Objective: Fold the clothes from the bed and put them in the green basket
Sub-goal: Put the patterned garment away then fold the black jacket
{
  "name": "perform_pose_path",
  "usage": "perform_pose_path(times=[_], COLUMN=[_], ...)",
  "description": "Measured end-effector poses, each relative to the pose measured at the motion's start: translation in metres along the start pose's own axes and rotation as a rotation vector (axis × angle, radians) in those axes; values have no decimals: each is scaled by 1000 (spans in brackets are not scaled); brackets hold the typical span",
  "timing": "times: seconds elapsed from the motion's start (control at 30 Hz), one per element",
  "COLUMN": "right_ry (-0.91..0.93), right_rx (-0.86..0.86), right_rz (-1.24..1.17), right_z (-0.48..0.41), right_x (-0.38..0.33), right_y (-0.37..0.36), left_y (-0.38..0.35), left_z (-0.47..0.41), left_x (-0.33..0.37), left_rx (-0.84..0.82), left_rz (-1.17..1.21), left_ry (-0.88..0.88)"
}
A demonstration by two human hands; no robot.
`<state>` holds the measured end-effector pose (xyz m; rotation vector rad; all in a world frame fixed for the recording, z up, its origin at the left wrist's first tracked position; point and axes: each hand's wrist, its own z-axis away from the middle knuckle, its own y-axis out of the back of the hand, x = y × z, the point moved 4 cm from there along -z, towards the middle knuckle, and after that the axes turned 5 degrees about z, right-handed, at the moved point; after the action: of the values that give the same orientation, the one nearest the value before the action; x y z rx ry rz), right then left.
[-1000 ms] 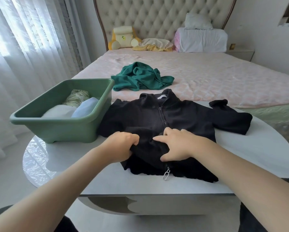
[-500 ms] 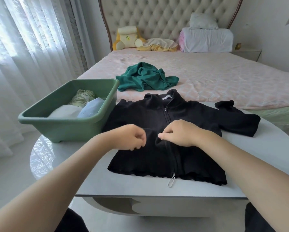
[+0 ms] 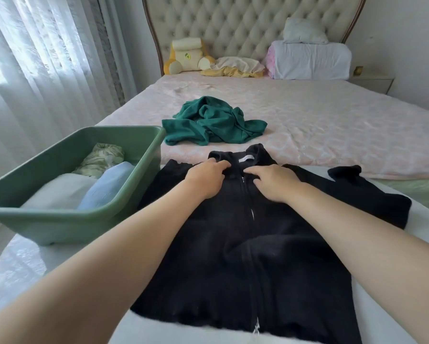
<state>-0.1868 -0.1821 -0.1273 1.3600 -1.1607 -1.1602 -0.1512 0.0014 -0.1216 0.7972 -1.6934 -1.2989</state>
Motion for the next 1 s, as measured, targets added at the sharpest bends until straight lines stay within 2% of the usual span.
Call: perform_pose_path(times=[0.17, 0.3, 0.43, 0.5, 0.53, 0.6, 0.63, 0.67, 0.77, 0.83, 0.9, 1.0], right_ry=[58, 113, -41, -143, -184, -237, -246, -249, -234, -190, -129, -52], right_rx=[-38, -21, 213, 299, 329, 378, 378, 345, 43, -152, -148, -67], right_rz=[199, 320, 163, 51, 0, -104, -148, -177, -185, -146, 19, 178], right_z=[-46, -68, -80, -88, -93, -103, -106, -109, -106, -96, -87, -72], right_x=[10, 18, 27, 32, 34, 36, 36, 35, 30, 26, 24, 15], right_y=[-16, -11, 16, 26, 29, 30, 27, 22, -9, -31, -44, -44], left_y=[-22, -28, 8, 25, 30, 29, 24, 15, -22, -47, -66, -69], left_z=[-50, -67, -80, -95, -103, -114, -115, -114, -96, -80, -68, -55], left_x=[-20, -32, -33, -38, -43, -48, -47, -42, -29, -32, -43, -53], left_rx=[49, 39, 318, 388, 393, 399, 396, 366, 141, 8, -62, -100], left_rz=[-17, -95, -64, -30, 43, 340, 469, 500, 406, 228, 24, -33], left_ry=[221, 176, 163, 218, 257, 327, 345, 339, 235, 164, 107, 100])
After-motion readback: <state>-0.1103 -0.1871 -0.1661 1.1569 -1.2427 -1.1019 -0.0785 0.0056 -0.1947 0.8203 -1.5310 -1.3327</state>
